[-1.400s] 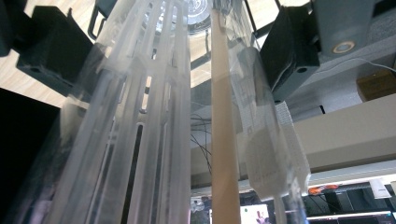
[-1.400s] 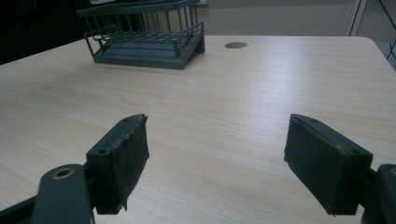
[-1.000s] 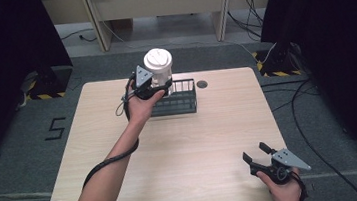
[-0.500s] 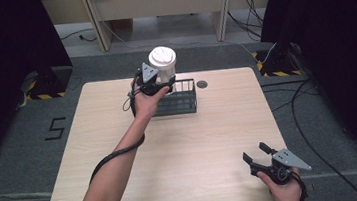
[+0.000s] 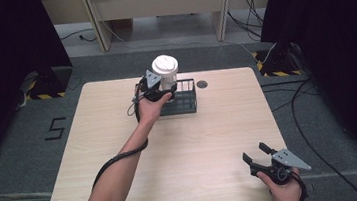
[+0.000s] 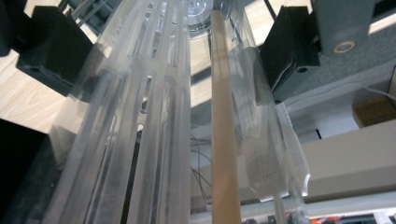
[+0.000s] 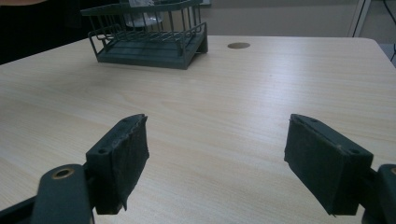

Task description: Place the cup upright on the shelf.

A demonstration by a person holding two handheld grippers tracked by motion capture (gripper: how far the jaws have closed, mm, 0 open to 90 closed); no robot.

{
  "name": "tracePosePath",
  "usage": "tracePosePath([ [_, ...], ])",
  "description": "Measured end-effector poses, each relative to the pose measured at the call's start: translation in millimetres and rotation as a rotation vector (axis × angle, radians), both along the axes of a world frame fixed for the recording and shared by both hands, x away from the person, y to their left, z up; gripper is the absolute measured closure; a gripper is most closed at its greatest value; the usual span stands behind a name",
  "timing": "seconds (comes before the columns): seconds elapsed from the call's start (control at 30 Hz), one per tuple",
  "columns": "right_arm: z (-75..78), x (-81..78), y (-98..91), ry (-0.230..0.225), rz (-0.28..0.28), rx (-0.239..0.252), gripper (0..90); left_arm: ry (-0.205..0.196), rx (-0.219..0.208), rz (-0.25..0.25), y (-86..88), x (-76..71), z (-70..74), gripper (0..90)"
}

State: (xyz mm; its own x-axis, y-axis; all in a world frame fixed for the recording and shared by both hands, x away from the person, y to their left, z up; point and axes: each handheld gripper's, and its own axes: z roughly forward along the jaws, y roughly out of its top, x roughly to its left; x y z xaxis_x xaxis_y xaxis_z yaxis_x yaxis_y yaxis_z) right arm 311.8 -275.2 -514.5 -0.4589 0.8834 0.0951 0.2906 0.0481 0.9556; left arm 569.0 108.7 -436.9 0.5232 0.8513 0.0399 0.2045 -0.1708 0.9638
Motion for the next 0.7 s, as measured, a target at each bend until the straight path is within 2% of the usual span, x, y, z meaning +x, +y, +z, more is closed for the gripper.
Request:
tracePosePath([
  [0.43, 0.1, 0.4, 0.5, 0.0, 0.005, -0.01, 21.9, 0.027, 0.014, 0.022, 2.1, -3.4, -13.5, 17.3],
  [0.47, 0.1, 0.4, 0.5, -0.001, 0.006, -0.01, 21.9, 0.027, 0.004, 0.026, 2.7, -3.7, -14.1, 17.2],
  [0.7, 0.1, 0.4, 0.4, 0.0, 0.007, -0.008, 21.9, 0.027, 0.023, 0.019, 2.3, -3.9, -13.0, 17.1],
])
